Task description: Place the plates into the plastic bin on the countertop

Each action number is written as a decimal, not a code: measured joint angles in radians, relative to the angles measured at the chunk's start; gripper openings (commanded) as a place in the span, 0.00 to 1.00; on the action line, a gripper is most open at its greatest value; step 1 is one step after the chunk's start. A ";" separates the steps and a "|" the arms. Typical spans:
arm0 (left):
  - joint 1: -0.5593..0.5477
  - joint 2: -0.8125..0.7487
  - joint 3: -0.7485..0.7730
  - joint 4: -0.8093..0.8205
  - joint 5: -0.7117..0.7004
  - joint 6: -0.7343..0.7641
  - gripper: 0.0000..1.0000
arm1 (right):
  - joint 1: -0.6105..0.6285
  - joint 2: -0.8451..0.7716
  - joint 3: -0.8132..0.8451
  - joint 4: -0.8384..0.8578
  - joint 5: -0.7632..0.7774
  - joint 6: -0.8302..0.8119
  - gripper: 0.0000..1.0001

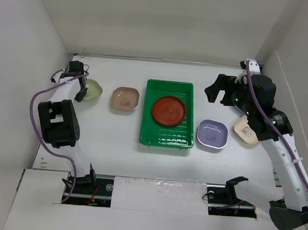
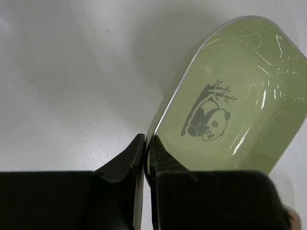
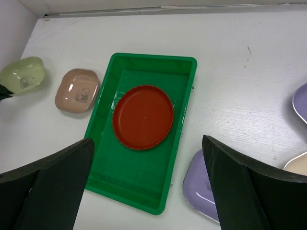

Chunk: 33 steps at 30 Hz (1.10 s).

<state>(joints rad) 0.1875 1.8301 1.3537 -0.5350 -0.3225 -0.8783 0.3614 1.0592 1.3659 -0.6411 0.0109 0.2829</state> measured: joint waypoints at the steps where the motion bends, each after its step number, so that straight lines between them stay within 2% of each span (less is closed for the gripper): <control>1: -0.010 -0.023 0.011 -0.029 -0.036 -0.006 0.00 | 0.000 0.000 0.000 0.000 0.000 0.000 1.00; 4: -0.082 -0.112 0.082 -0.085 -0.129 0.003 0.00 | 0.000 -0.002 0.000 0.000 0.006 0.000 1.00; 8: -0.316 -0.193 0.234 -0.079 -0.220 0.034 0.00 | 0.000 -0.002 0.000 -0.001 0.019 0.000 1.00; 12: -0.586 -0.231 0.269 -0.028 -0.174 0.050 0.00 | -0.001 -0.002 0.000 -0.003 0.037 0.000 1.00; 17: -0.779 -0.188 0.223 -0.011 -0.107 0.026 0.00 | -0.010 -0.010 0.000 -0.006 0.046 0.000 1.00; 22: -0.894 -0.087 0.196 0.026 -0.060 -0.008 0.00 | -0.015 -0.022 0.000 -0.012 0.047 0.000 1.00; 29: -0.887 -0.030 0.135 0.061 -0.003 -0.027 0.00 | -0.015 -0.031 0.000 -0.022 0.050 0.000 1.00; 30: -0.885 -0.026 0.134 0.065 0.001 -0.029 0.08 | -0.015 -0.032 0.000 -0.023 0.050 0.000 1.00; 31: -0.883 -0.023 0.132 0.069 0.004 -0.031 0.35 | -0.015 -0.033 0.000 -0.025 0.050 0.000 1.00; 33: -0.882 -0.022 0.122 0.091 0.018 -0.029 0.50 | -0.015 -0.034 0.000 -0.026 0.050 0.000 1.00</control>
<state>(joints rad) -0.6945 1.8080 1.4754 -0.4442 -0.3050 -0.9077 0.3462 1.0248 1.3659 -0.6670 0.0605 0.2832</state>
